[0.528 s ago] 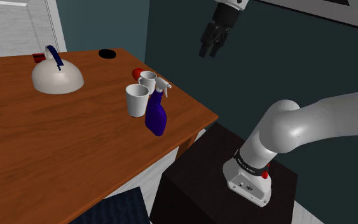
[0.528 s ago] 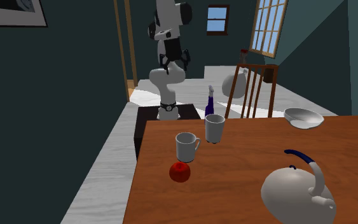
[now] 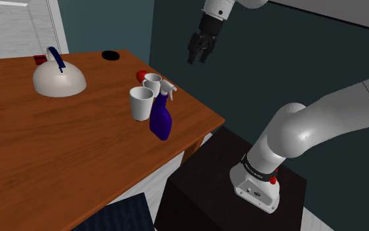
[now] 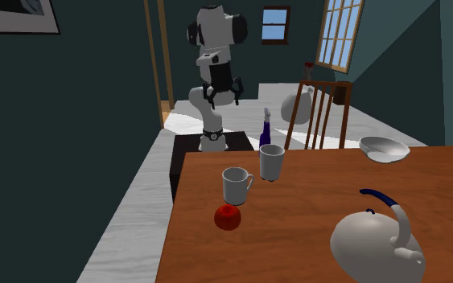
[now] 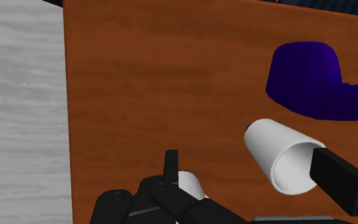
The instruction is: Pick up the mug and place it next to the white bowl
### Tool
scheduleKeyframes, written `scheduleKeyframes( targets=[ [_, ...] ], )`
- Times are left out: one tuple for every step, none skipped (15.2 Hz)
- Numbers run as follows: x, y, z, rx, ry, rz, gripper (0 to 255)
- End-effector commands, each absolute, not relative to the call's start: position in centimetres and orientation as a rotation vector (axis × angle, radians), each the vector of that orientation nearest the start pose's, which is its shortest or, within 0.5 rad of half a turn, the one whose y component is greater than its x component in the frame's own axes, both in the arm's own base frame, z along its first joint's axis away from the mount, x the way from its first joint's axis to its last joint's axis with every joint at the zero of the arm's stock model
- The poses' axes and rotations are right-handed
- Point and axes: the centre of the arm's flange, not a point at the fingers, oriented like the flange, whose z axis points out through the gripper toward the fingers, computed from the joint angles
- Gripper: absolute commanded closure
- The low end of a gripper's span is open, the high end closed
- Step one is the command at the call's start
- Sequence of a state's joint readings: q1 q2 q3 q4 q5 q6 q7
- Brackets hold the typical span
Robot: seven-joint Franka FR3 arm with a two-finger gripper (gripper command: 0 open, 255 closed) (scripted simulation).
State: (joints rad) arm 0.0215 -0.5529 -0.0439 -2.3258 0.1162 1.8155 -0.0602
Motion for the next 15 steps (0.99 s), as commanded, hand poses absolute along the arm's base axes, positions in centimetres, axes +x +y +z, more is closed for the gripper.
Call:
scheduleKeyframes(
  targets=[
    [41.2, -0.7, 53.1, -3.013, -0.021, -0.067, 0],
    [42.3, -0.8, 52.4, -3.016, -0.018, -0.065, 0],
    [43.4, -0.8, 51.6, -3.019, -0.015, -0.062, 0],
    [44.5, -0.9, 50.9, -3.023, -0.012, -0.059, 0],
    [45.5, -1.0, 50.1, -3.026, -0.009, -0.057, 0],
    [46.6, -1.1, 49.3, -3.029, -0.006, -0.054, 0],
    [47.7, -1.2, 48.6, -3.032, -0.004, -0.051, 0],
    [48.8, -1.3, 47.8, -3.035, -0.001, -0.049, 0],
    [49.9, -1.5, 47.1, -3.038, 0.002, -0.046, 0],
    [51.0, -1.6, 46.3, -3.042, 0.005, -0.043, 0],
    [52.1, -1.7, 45.5, -3.045, 0.008, -0.040, 0],
    [53.2, -1.8, 44.8, -3.048, 0.011, -0.038, 0],
    [54.2, -1.9, 44.0, -3.051, 0.014, -0.035, 0],
    [55.3, -2.1, 43.2, -3.054, 0.017, -0.032, 0],
    [56.4, -2.2, 42.4, -3.057, 0.020, -0.029, 0]
  ],
)
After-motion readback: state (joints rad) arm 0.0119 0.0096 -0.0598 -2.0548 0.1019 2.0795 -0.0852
